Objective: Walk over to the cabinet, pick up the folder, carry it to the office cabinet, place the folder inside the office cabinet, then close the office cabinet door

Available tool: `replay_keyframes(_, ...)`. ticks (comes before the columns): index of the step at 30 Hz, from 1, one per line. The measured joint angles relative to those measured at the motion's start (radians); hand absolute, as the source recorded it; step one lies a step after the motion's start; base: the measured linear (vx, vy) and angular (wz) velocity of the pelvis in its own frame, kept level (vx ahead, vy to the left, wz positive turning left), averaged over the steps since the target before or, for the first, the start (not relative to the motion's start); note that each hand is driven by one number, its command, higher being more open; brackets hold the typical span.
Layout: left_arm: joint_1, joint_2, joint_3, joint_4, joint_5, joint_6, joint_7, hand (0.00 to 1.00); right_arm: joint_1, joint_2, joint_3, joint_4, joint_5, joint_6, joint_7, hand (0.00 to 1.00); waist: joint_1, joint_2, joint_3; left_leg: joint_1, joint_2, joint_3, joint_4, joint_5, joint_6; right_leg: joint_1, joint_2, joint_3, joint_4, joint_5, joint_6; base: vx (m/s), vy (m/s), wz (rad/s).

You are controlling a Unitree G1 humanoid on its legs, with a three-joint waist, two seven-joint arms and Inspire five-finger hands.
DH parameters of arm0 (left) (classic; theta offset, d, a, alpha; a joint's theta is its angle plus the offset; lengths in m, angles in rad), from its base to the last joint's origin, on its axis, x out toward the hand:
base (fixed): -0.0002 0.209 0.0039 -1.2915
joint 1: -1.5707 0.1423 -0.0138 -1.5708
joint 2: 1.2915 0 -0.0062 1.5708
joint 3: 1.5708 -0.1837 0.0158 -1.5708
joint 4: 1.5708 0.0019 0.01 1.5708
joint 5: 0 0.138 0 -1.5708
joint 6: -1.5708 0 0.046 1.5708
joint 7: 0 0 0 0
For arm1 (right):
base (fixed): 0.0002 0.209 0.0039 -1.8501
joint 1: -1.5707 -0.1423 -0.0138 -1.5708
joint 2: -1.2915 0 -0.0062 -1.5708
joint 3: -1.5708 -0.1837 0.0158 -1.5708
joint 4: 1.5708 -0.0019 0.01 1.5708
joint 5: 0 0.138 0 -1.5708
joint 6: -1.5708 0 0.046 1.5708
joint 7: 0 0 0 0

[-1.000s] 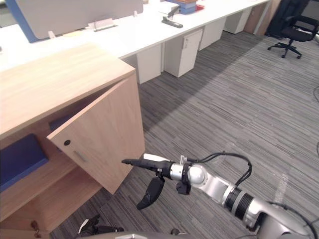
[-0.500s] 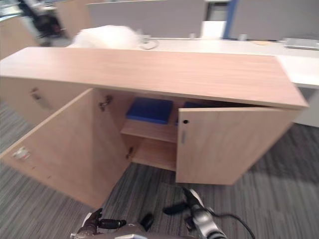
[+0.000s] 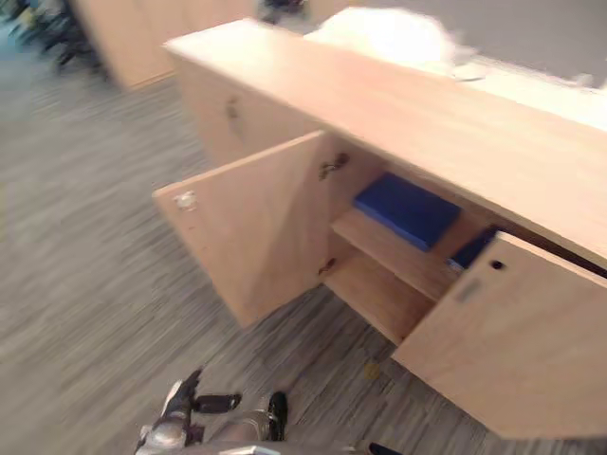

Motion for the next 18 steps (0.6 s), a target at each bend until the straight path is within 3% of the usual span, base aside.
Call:
replay_keyframes(1,0.005,-0.011,0.015,-0.005,-0.015,0.005,-0.006,1.0,0.001,0.009,-0.01,-0.005,0.001,-0.003,-0.001,1.0,0.001,-0.005,-0.001,0.031,0.024,0.032,0.052,-0.046,-0.017,0.009,-0.009,-0.012,-0.004,0.005,0.008,0.12,0.032,0.54)
replay_keyframes(2,0.018,-0.017,0.012,-0.001,-0.016,0.005,-0.006,1.0,0.003,0.016,-0.026,-0.011,0.01,-0.006,-0.004,1.0,-0.001,0.003,-0.002,0.114,0.048,0.033,-0.013,-0.102,-0.075,0.029,-0.012,-0.033,-0.018,0.012,0.018,0.12,0.059,0.48)
replay_keyframes(3,0.027,-0.022,0.012,-0.003,-0.017,0.003,-0.004,1.0,-0.001,0.01,-0.025,-0.014,0.037,-0.003,0.003,1.0,0.002,0.015,-0.004,0.16,0.027,0.027,-0.119,-0.098,-0.052,0.031,-0.014,-0.031,-0.029,0.021,0.023,0.1,0.062,0.35)
replay_keyframes(4,0.041,-0.02,0.016,-0.005,-0.019,0.008,0.001,1.0,0.002,0.012,-0.023,-0.015,0.047,-0.007,0.012,1.0,0.002,0.003,-0.001,0.226,-0.001,0.026,-0.239,-0.033,-0.053,0.043,-0.033,-0.028,-0.043,0.051,0.022,0.04,0.071,0.07)
replay_keyframes(8,0.088,-0.012,0.056,-0.044,-0.062,0.015,0.028,1.0,0.021,0.03,-0.02,-0.016,0.114,-0.021,0.01,1.0,-0.003,-0.005,-0.022,0.364,-0.027,0.015,-0.492,0.089,-0.039,0.063,-0.036,-0.026,-0.059,0.094,0.035,0.03,0.017,0.04)
replay_keyframes(12,0.129,-0.023,0.053,-0.14,-0.093,0.018,0.028,1.0,0.025,0.036,-0.012,-0.017,0.115,-0.024,0.01,1.0,-0.004,-0.014,-0.028,0.373,-0.035,0.009,-0.528,0.109,-0.035,0.063,-0.038,-0.026,-0.068,0.095,0.037,0.0,-0.004,0.03)
replay_keyframes(18,0.141,-0.025,0.047,-0.299,-0.096,0.024,0.027,1.0,0.033,0.028,0.027,-0.028,0.116,-0.027,0.012,1.0,-0.009,-0.007,-0.031,0.373,-0.037,0.016,-0.529,0.119,-0.039,0.08,-0.034,-0.023,-0.108,0.091,0.042,-0.04,-0.035,-0.04)
